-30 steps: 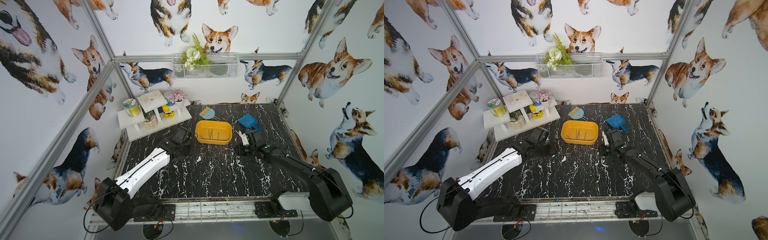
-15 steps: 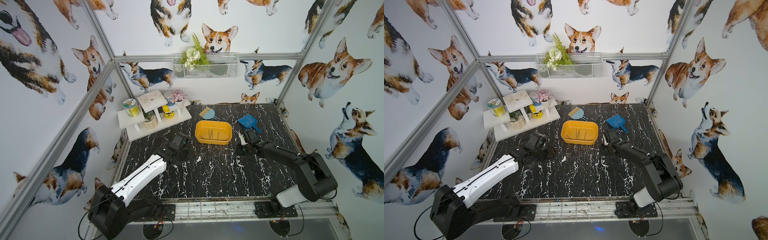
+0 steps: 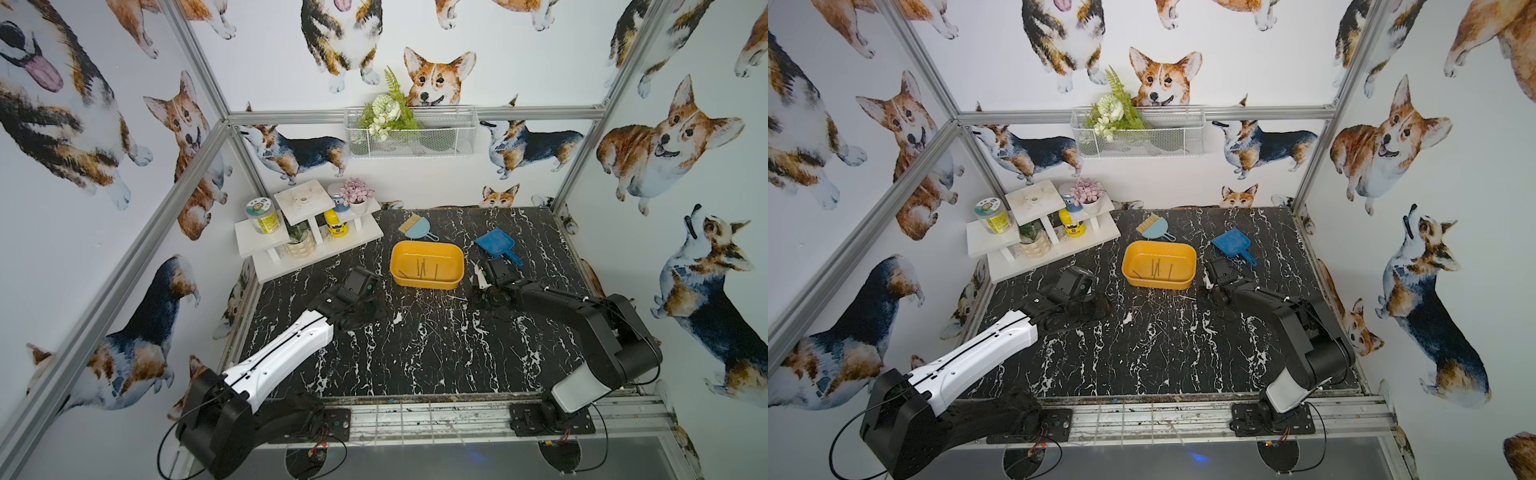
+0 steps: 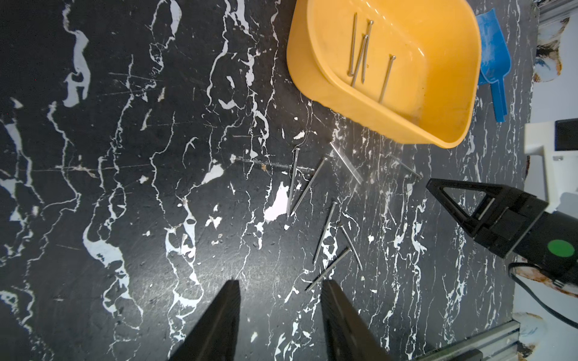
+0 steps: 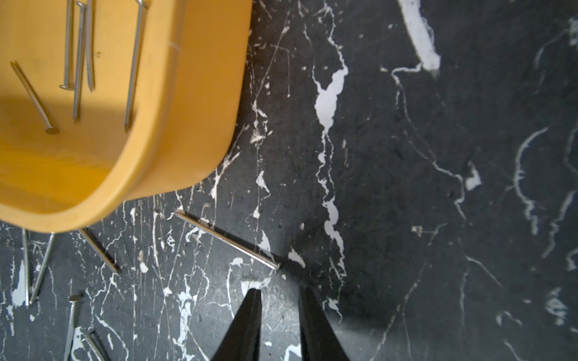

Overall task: Put the nails on the desktop into the storage box
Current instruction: Pick up the nail from the center of the board.

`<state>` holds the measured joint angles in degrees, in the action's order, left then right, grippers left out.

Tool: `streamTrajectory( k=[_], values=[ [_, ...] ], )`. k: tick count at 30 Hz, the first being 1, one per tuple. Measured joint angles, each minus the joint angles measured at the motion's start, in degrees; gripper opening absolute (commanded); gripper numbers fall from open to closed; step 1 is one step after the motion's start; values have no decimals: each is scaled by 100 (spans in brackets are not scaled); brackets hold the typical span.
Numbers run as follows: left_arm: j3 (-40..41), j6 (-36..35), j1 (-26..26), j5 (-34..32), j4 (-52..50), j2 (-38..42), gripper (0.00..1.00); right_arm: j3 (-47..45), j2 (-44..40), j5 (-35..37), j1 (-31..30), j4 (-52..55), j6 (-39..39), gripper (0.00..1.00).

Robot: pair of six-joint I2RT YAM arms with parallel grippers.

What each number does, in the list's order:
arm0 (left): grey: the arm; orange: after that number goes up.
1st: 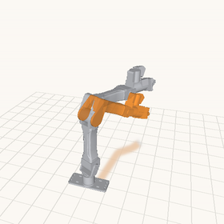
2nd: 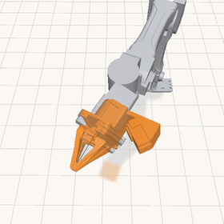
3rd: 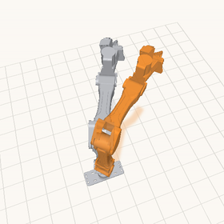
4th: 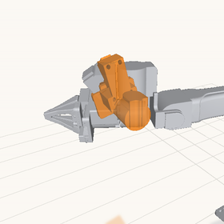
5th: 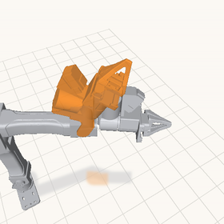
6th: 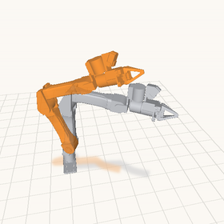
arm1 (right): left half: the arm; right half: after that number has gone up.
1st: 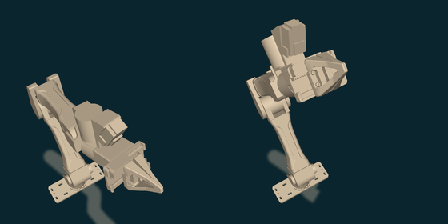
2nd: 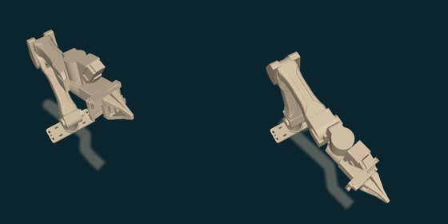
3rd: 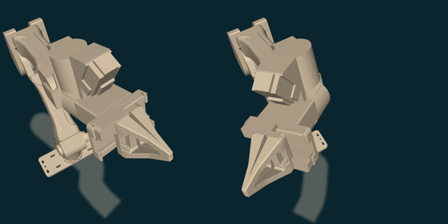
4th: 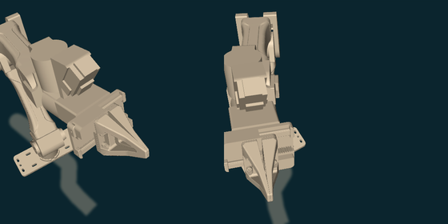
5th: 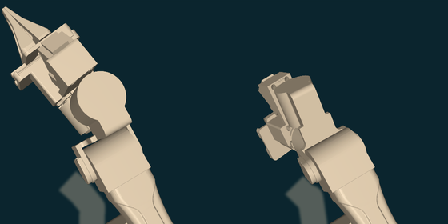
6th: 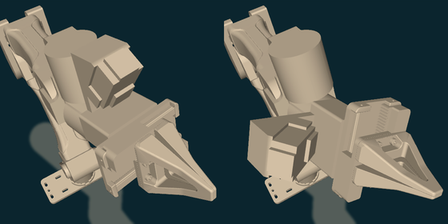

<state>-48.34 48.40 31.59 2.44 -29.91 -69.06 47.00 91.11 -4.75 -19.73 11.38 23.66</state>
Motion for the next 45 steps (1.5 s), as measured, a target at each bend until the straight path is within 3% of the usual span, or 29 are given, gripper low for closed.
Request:
streamTrajectory(
  k=[27,45],
  values=[
    [190,24,4,61,94,44,48,2,315,0,-2,-304,-4,20],
    [234,96,20,81,118,76,49,-2,404,-39,0,-566,-13,4]
  ],
)
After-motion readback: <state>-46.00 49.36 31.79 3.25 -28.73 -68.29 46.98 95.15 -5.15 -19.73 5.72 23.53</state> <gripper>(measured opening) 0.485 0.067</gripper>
